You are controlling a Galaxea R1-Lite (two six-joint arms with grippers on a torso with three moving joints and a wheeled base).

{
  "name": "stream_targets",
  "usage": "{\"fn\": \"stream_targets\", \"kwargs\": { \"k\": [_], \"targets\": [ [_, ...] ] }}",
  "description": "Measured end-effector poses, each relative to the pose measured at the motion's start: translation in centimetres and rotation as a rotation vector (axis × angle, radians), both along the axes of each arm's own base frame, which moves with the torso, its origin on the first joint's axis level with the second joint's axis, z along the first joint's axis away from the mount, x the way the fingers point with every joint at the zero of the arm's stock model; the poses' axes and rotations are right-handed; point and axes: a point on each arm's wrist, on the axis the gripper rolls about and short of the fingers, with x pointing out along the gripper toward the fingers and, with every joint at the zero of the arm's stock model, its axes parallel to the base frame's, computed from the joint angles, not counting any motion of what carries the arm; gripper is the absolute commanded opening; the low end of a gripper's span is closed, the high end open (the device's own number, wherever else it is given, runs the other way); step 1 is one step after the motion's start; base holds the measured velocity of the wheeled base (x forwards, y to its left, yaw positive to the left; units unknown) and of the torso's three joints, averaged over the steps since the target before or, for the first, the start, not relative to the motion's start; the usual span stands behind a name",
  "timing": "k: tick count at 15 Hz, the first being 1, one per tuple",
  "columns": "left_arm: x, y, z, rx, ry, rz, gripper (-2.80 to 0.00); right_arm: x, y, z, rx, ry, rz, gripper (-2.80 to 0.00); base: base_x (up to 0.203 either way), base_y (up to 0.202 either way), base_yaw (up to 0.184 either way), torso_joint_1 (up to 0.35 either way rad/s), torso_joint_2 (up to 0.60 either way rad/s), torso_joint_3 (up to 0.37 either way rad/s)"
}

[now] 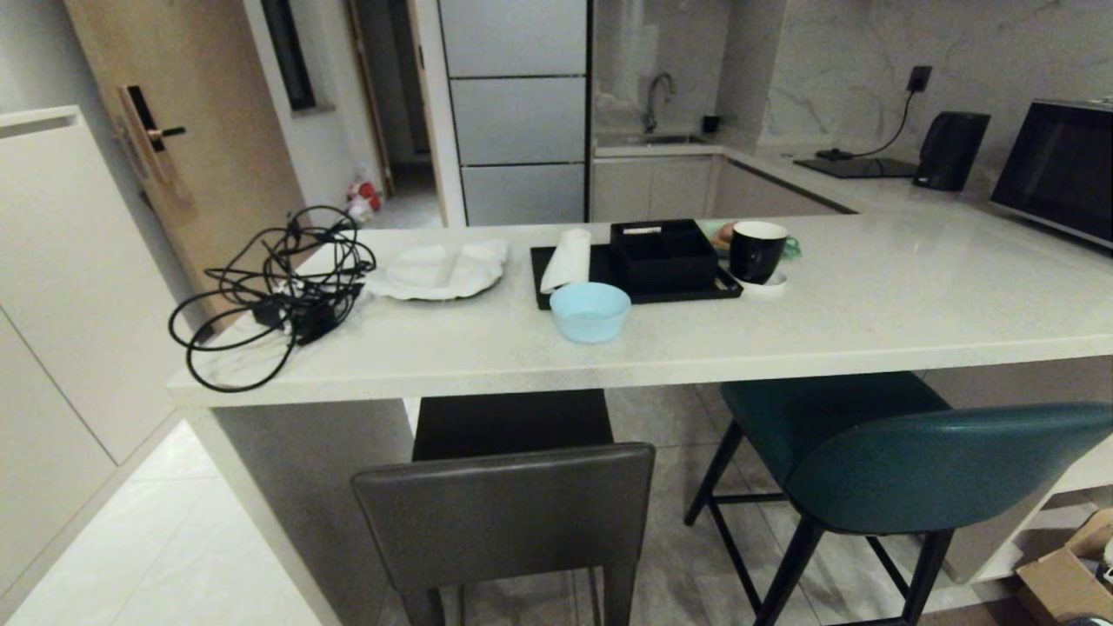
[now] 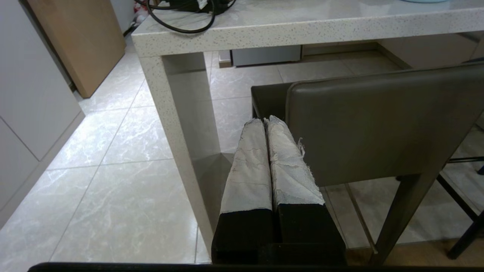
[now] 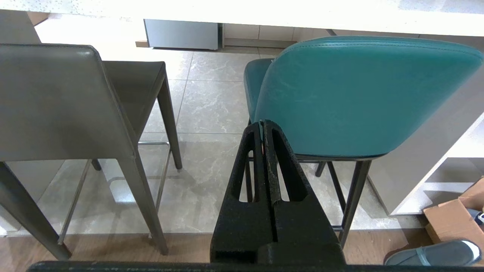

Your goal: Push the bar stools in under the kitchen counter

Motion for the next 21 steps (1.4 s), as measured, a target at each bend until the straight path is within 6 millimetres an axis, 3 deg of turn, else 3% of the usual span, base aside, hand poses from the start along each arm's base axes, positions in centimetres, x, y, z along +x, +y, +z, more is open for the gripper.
{"fn": "stream_targets", "kwargs": {
  "k": [9, 21],
  "targets": [
    [0.0, 0.0, 0.0, -0.004, 0.0, 0.0, -2.8, 0.0, 0.0, 0.0, 0.002, 0.0, 0.0, -2.8, 0.0, -0.007, 0.001, 0.0, 0.0, 0.0],
    [0.0, 0.01, 0.0, -0.004, 0.0, 0.003, -2.8, 0.0, 0.0, -0.01, 0.002, 0.001, 0.0, -2.8, 0.0, -0.191, 0.002, 0.002, 0.0, 0.002]
  ]
}}
